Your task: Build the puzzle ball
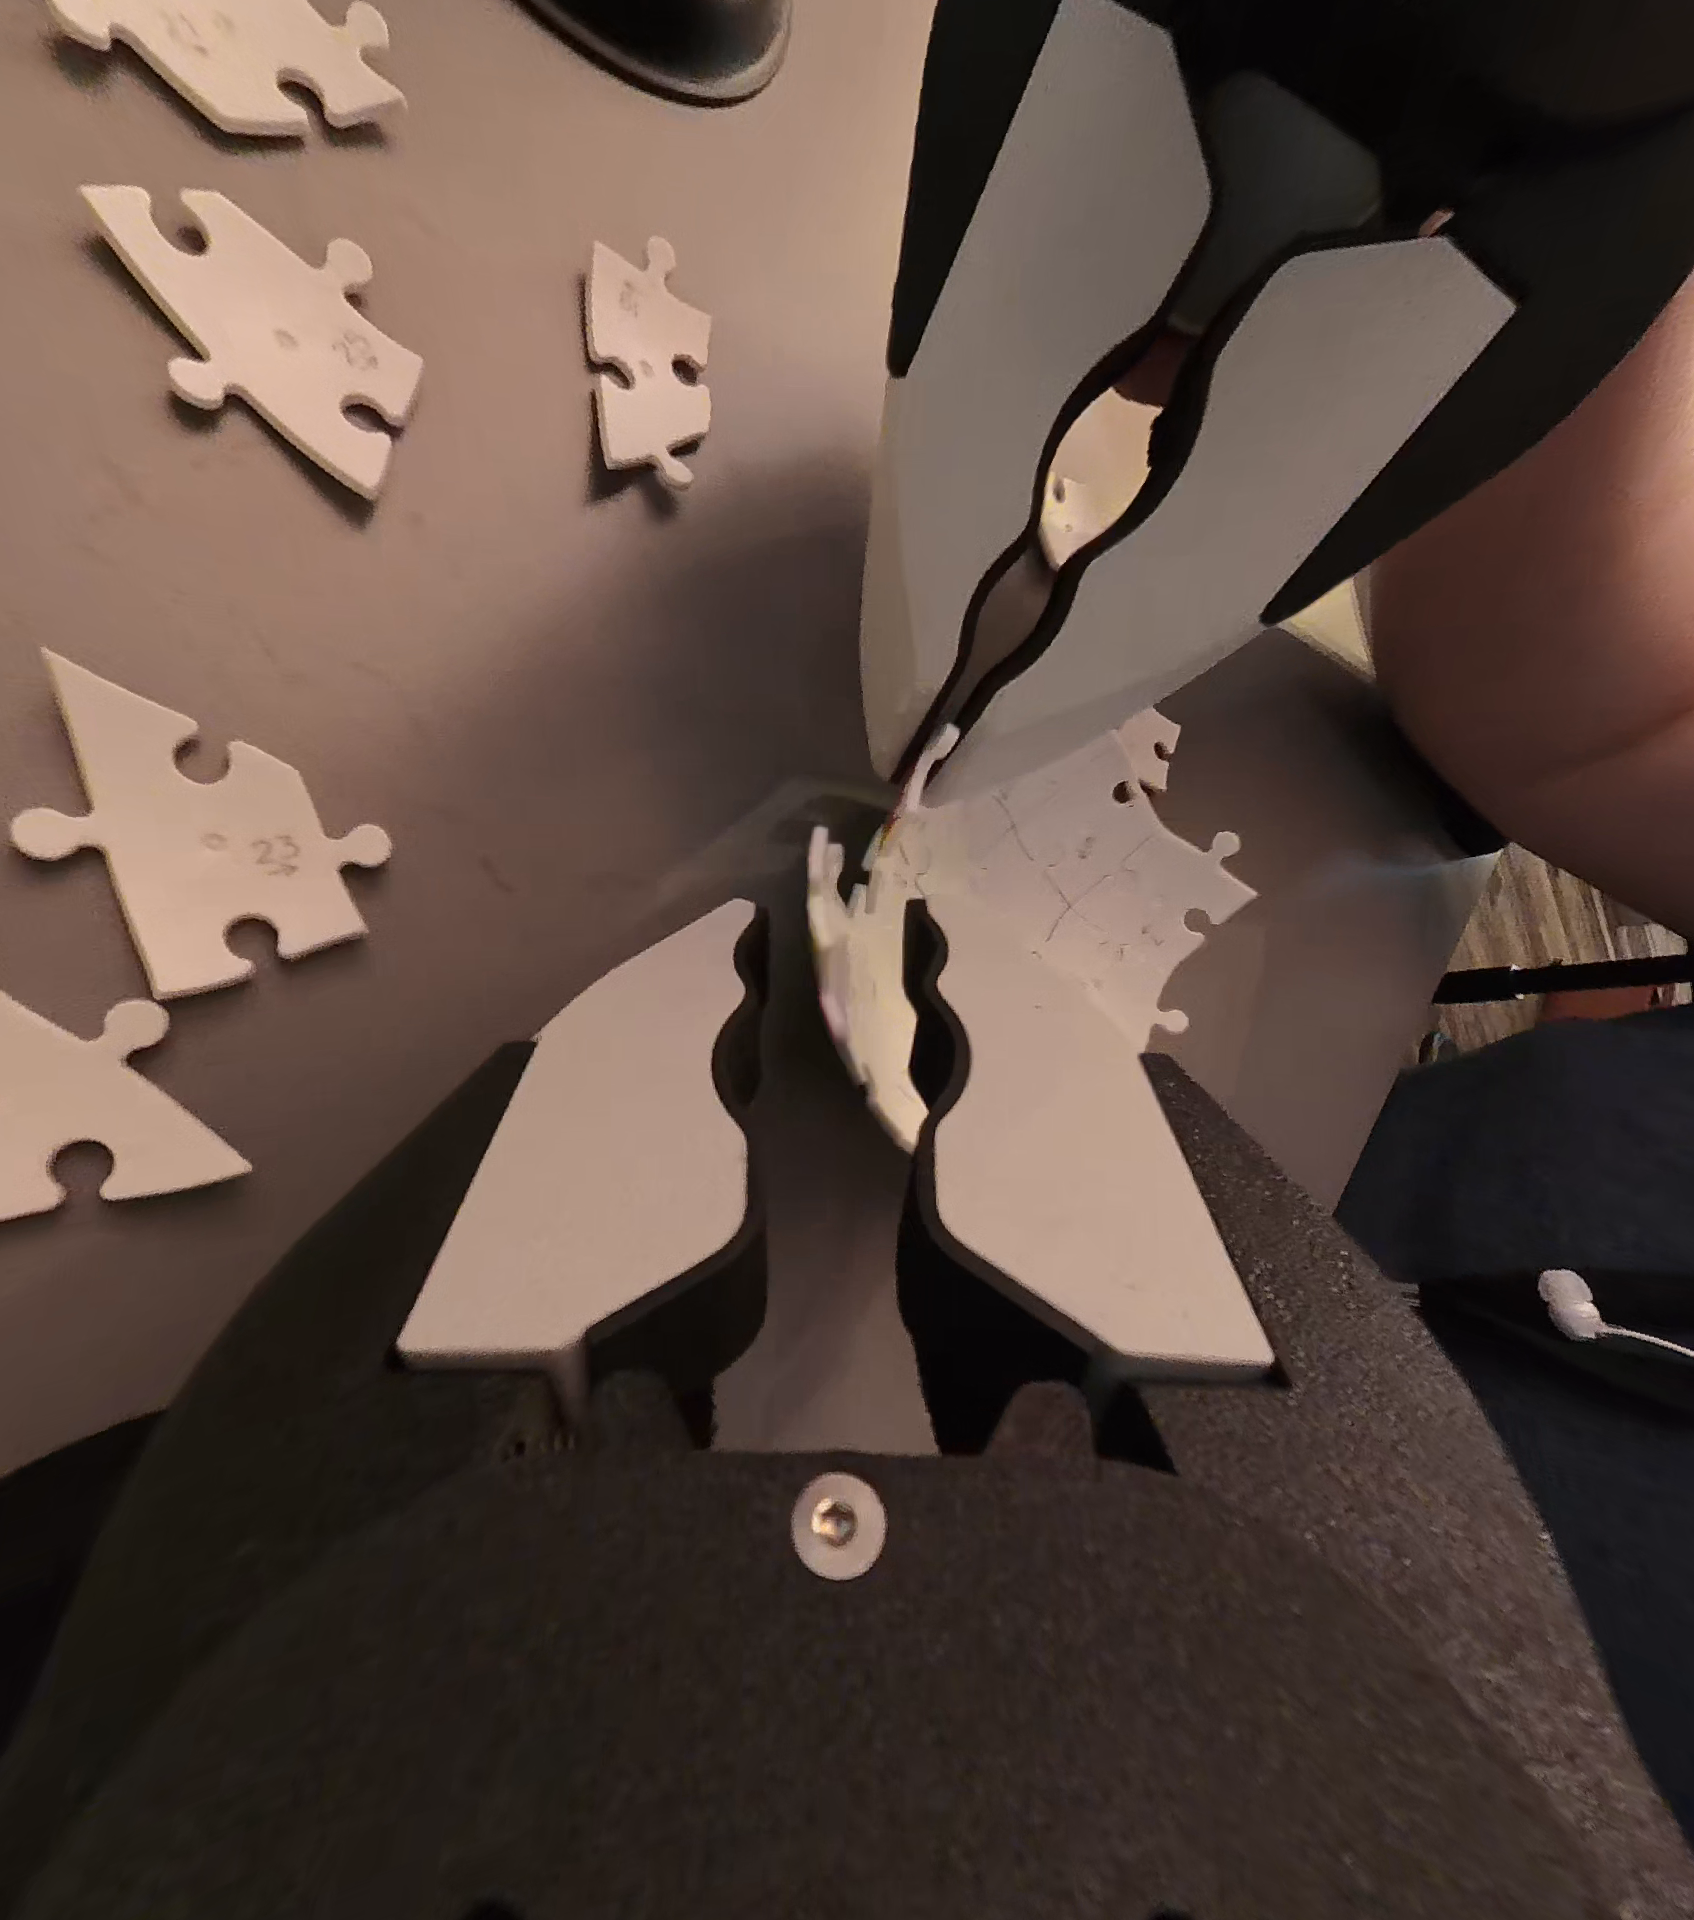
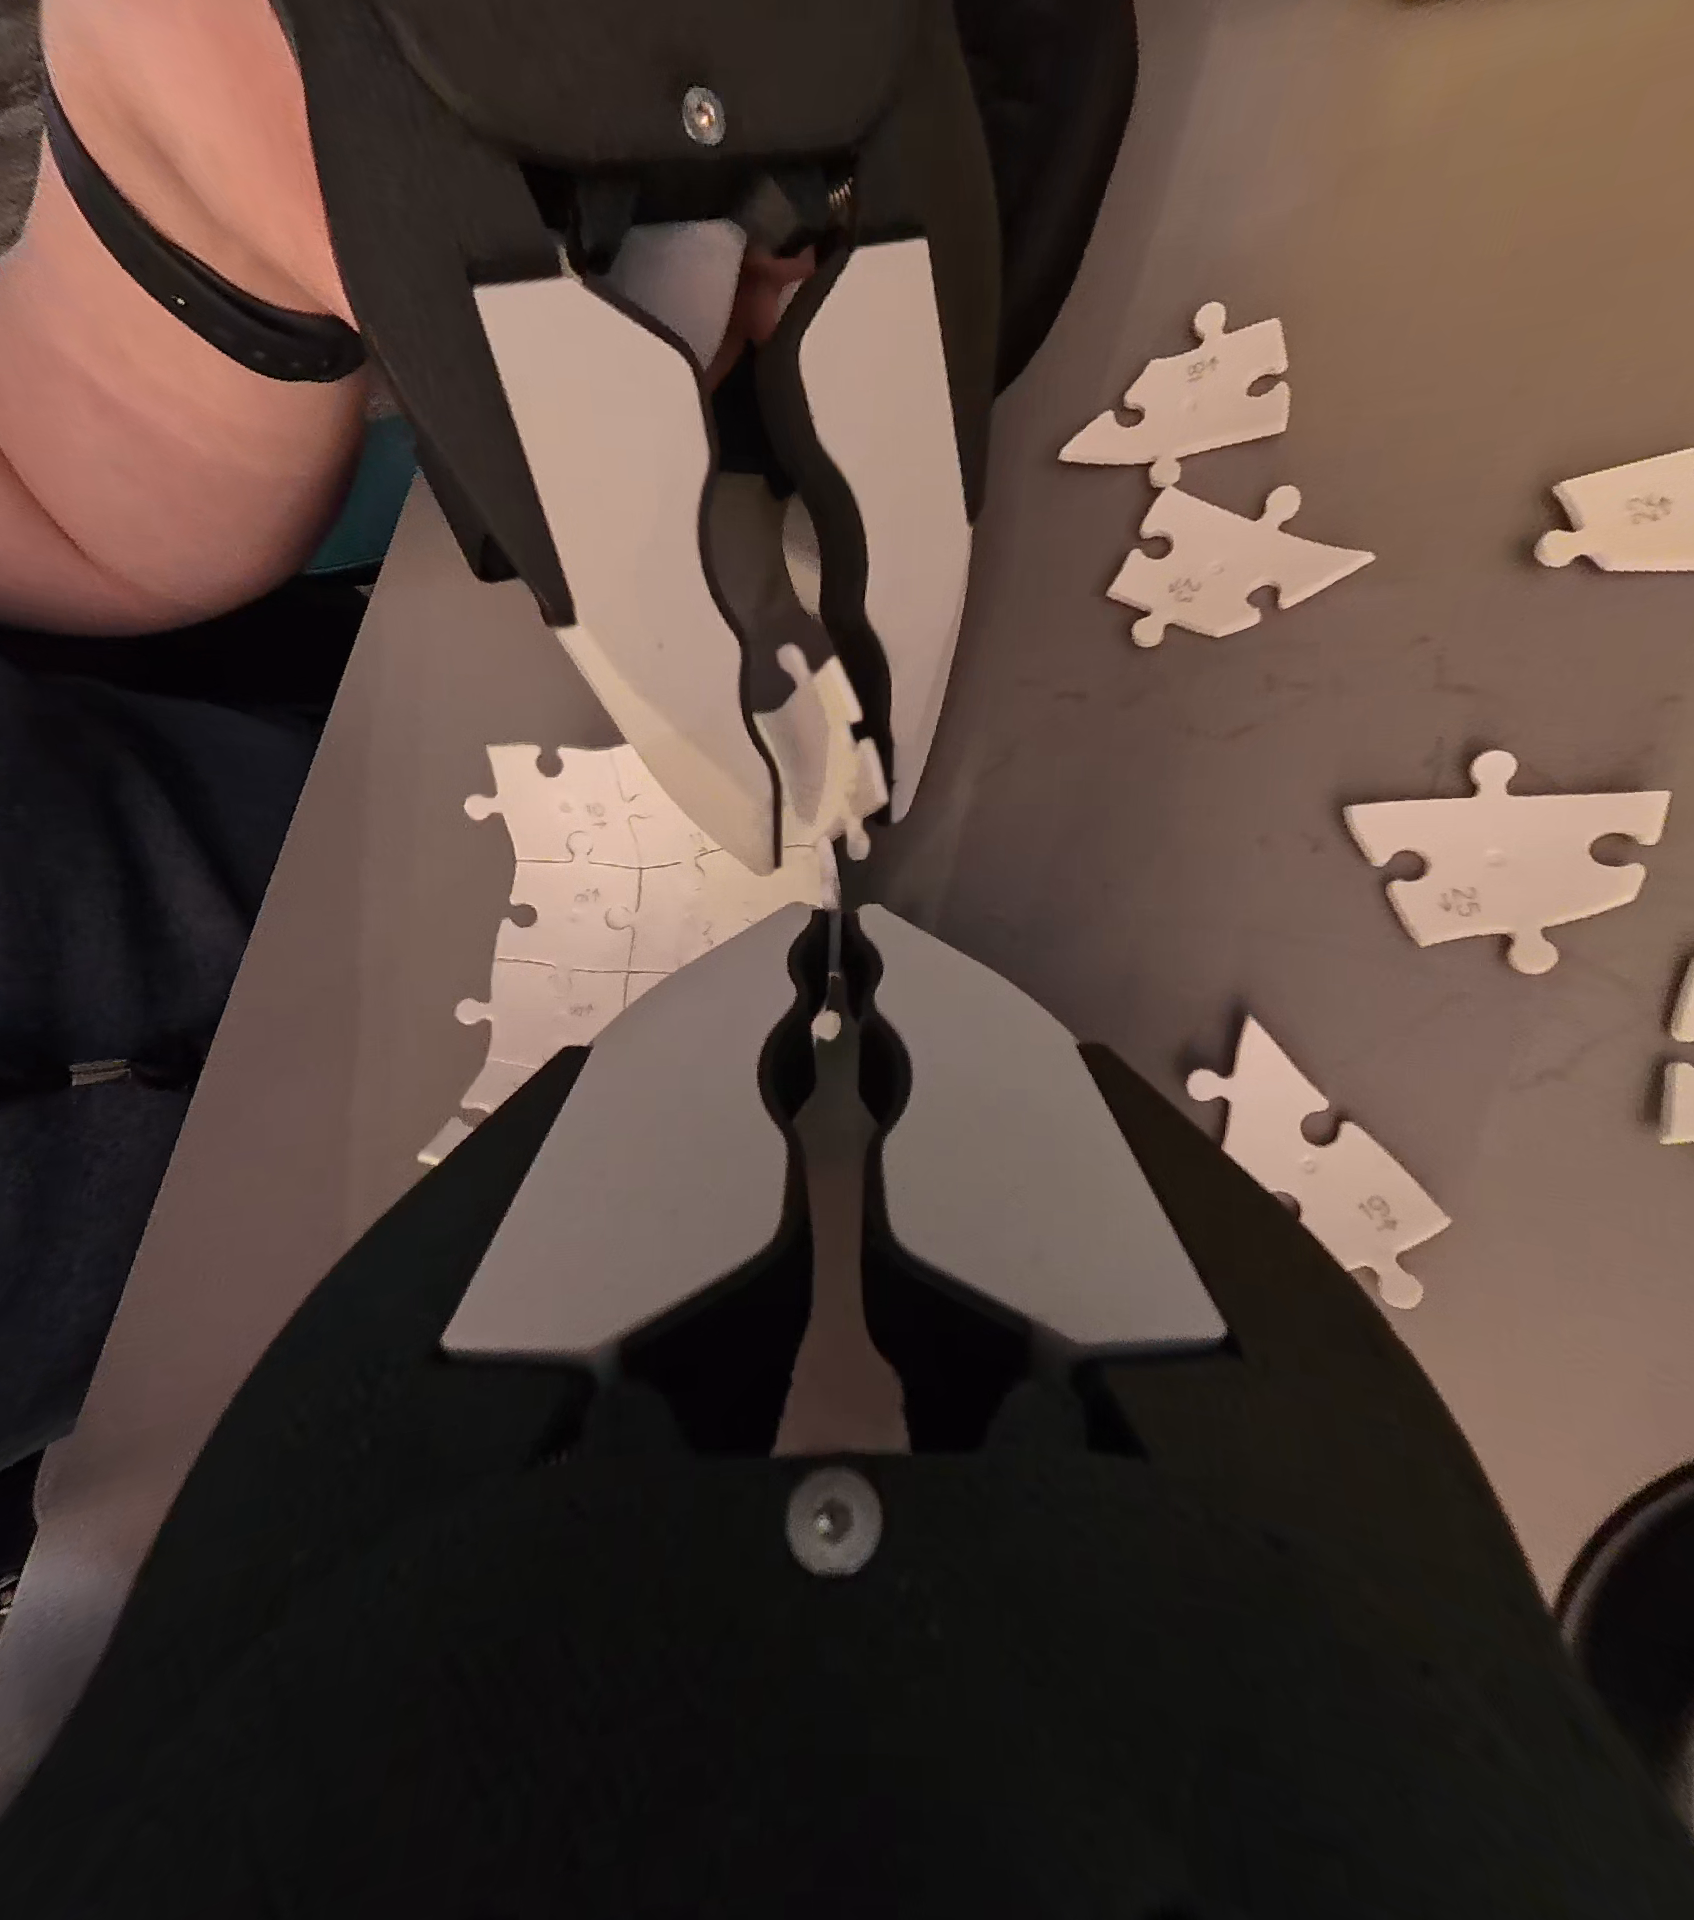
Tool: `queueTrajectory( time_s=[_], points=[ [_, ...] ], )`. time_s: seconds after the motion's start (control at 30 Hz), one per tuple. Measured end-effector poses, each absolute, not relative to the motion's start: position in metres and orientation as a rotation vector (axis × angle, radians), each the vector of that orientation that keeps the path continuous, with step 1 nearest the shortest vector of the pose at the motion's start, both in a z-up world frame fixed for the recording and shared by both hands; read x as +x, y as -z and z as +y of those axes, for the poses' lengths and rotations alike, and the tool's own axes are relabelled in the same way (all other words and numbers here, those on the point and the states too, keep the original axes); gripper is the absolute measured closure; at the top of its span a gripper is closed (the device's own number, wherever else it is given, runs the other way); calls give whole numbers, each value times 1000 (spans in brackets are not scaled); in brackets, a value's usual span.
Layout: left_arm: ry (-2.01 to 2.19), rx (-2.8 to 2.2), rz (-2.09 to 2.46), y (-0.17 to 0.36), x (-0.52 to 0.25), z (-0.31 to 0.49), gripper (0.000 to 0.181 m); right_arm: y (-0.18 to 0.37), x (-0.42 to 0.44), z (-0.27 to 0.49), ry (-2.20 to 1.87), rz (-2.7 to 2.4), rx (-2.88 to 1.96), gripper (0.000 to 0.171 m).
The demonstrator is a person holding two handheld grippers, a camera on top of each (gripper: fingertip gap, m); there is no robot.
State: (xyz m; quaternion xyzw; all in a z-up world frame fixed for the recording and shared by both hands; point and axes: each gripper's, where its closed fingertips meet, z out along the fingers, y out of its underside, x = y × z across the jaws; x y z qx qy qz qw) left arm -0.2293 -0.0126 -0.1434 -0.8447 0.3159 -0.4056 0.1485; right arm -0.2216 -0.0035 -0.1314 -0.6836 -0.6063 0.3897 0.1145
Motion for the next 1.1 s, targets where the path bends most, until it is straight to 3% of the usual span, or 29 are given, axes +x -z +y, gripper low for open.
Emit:
queueTrajectory(
  time_s=[0.4,1.1],
  points=[
    [1240,-2425,894,141,-222,-9,172,133,-223,-2,-1183,-1745,-2020,168],
    [1165,-2354,1024,139,-219,-13,176,134,-220,-4,-1197,-1756,-2022,165]
  ],
)
